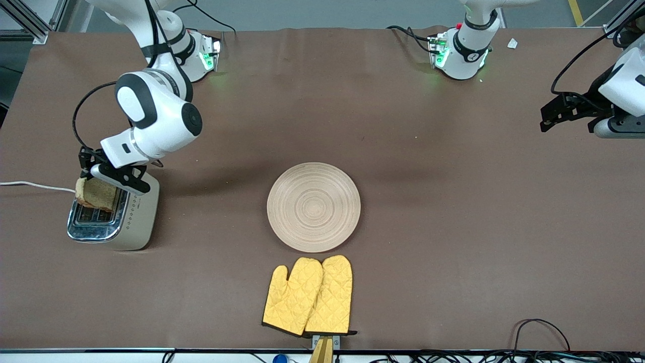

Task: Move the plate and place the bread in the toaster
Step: 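Lower the bread into a toaster slot with the right gripper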

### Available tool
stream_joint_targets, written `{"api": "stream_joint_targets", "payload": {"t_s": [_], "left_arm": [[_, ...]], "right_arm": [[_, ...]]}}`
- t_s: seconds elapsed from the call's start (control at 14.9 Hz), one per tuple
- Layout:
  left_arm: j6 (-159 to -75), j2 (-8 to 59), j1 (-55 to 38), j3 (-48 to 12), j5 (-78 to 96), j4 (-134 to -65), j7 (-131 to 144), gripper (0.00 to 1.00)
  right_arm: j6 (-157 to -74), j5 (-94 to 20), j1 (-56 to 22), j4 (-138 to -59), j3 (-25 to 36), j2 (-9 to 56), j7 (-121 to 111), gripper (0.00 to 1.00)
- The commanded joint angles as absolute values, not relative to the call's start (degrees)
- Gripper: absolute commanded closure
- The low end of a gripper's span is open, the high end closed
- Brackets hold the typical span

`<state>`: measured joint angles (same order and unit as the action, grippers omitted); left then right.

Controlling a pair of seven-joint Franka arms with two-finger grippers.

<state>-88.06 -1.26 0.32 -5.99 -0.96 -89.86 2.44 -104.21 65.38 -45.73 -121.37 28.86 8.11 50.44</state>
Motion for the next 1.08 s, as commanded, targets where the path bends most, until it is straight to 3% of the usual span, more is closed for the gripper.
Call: {"api": "stream_joint_targets", "payload": {"t_s": [0.0,0.88,0.94,1.01], "left_arm": [[-86.9,-0.9,0.6,-6.2,-1.0,-88.7,1.8,0.0],[-85.9,-0.9,0.7,-5.9,-1.1,-88.5,1.7,0.0],[-85.9,-0.9,0.6,-5.9,-1.1,-88.4,1.8,0.0],[-85.9,-0.9,0.6,-6.0,-1.1,-88.5,1.8,0.0]], "right_arm": [[-107.5,68.3,-43.6,-123.3,28.7,7.0,52.5,1.0],[-110.6,69.3,-42.3,-123.0,28.3,13.0,57.7,1.0],[-110.5,69.2,-42.6,-123.0,28.3,13.9,57.8,0.98],[-110.0,68.9,-43.2,-122.9,28.2,14.8,57.7,0.88]]}}
